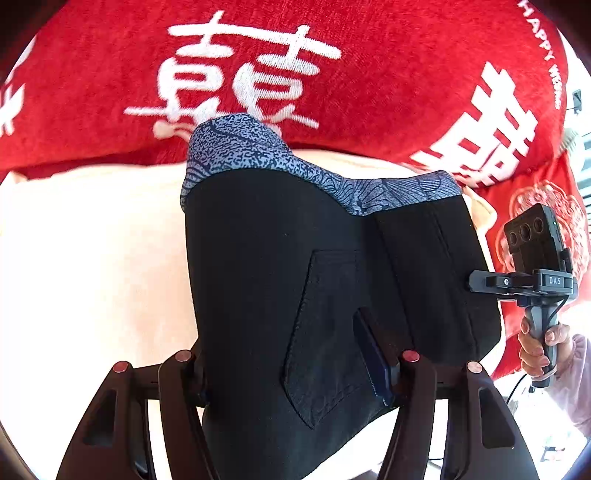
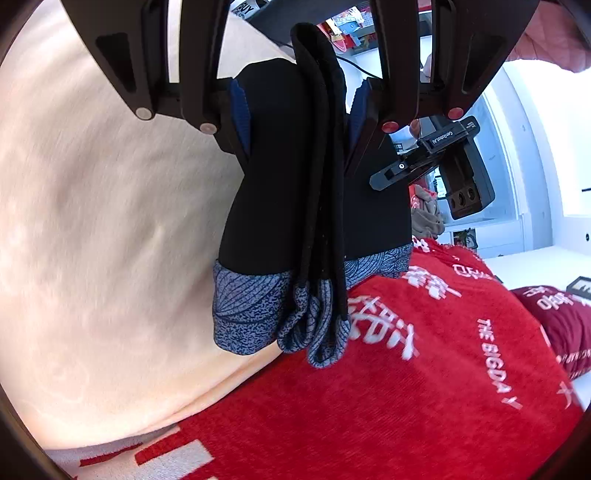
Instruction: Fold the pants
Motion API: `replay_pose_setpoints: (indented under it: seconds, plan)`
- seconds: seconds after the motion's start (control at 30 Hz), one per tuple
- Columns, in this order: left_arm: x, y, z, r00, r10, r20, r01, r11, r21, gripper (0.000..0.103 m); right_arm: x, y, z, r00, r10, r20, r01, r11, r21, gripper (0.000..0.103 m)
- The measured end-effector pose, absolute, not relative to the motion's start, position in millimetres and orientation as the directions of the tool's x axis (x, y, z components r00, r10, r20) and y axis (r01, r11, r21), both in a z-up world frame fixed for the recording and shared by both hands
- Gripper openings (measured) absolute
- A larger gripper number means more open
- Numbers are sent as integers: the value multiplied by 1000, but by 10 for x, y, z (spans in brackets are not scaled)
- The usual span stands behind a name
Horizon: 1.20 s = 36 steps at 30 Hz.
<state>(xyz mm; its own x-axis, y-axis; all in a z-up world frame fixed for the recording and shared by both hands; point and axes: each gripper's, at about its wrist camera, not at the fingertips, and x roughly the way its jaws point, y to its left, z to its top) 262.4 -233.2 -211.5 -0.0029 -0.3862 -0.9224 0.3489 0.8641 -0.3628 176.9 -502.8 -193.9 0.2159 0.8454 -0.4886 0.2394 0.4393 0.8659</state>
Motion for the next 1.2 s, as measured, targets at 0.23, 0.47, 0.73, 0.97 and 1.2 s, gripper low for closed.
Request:
replay_pose_setpoints:
  seconds: [0.23,0.47,0.73,0.97,1.2]
  plan:
    - [2164,-1866,-2334,-15,-292,-956,332,901,-280,65,1185,-4641,-1963,213,831,-514,278,453,847,49]
    - [2068,-1396,-2475,35,-197,-980,217,958,-185,86,906,-4614,-2188,126,620,-774,423,672,608,79]
    - [1911,-1483,-2027,127,-174,-977,361,925,-118,86,829,-4677,-1479,275,514,-812,368,724,583,36]
    - [1795,-1983,-2500,141,-67,-988,343,939,-15,91,1217,-4021,-1617,204,491,-847,271,803,531,36]
    - [1839,-2187,-2642,138,-57,-989,381,924,0,103,1292,-4042,-1752,186,440,-878,255,842,476,34]
